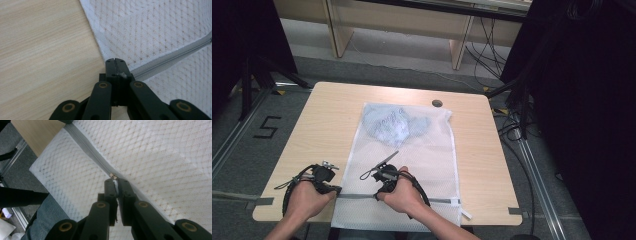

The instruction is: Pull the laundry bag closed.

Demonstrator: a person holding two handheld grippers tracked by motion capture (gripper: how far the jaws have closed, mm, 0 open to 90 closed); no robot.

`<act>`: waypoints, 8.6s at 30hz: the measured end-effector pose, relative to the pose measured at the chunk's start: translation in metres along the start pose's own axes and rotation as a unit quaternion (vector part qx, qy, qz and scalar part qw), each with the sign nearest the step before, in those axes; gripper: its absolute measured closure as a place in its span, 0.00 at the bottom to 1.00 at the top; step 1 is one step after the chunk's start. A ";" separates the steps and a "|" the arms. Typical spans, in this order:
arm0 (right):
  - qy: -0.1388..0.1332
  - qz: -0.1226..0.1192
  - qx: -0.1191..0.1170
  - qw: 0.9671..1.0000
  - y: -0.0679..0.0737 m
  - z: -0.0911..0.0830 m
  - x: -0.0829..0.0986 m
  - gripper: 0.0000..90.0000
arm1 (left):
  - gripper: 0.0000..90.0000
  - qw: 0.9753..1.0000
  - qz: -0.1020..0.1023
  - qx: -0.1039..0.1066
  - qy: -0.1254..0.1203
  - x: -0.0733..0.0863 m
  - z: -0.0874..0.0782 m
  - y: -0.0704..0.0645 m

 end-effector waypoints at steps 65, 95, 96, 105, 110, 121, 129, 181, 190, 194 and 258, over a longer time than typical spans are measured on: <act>0.010 0.006 0.001 1.000 -0.014 -0.011 0.011 0.97 | 1.00 1.000 -0.001 -0.001 0.001 0.000 0.000 0.000; 0.014 0.008 0.005 1.000 -0.022 -0.018 0.018 0.97 | 1.00 1.000 0.017 0.004 0.001 -0.001 0.001 0.002; 0.014 0.008 0.005 1.000 -0.022 -0.018 0.018 0.97 | 1.00 1.000 0.017 0.004 0.001 -0.001 0.001 0.002; 0.016 0.010 0.006 1.000 -0.026 -0.020 0.020 0.97 | 1.00 1.000 -0.003 0.001 0.001 0.000 0.000 0.000; 0.011 0.005 0.006 1.000 -0.028 -0.020 0.021 0.97 | 1.00 1.000 -0.001 0.000 -0.002 0.000 0.001 0.000; 0.010 0.005 0.009 1.000 -0.031 -0.022 0.022 0.97 | 1.00 1.000 -0.002 0.000 -0.002 0.000 0.001 0.000; 0.015 0.014 0.007 1.000 -0.032 -0.024 0.024 0.97 | 1.00 1.000 -0.002 0.000 -0.003 0.000 0.001 0.000; 0.005 0.038 0.003 0.999 -0.046 -0.034 0.038 0.97 | 1.00 1.000 0.018 0.003 0.003 -0.001 0.001 0.002; 0.001 0.042 0.003 0.999 -0.050 -0.037 0.041 0.97 | 1.00 1.000 0.018 0.003 0.003 -0.001 0.000 0.002; -0.005 0.037 0.004 0.999 -0.052 -0.037 0.040 0.97 | 1.00 1.000 0.018 0.003 0.003 -0.001 0.000 0.002; -0.004 0.058 0.010 0.998 -0.073 -0.051 0.060 0.97 | 1.00 1.000 0.011 -0.008 0.000 -0.001 0.000 0.001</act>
Point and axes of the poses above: each handheld gripper's, and its own axes: z roughly forward along the jaws, x roughly out of its underside, y roughly to its left, the point moved 9 cm from there along z, roughly forward along the jaws, and after that the axes turned 3 degrees about z, right-handed, at the moved point
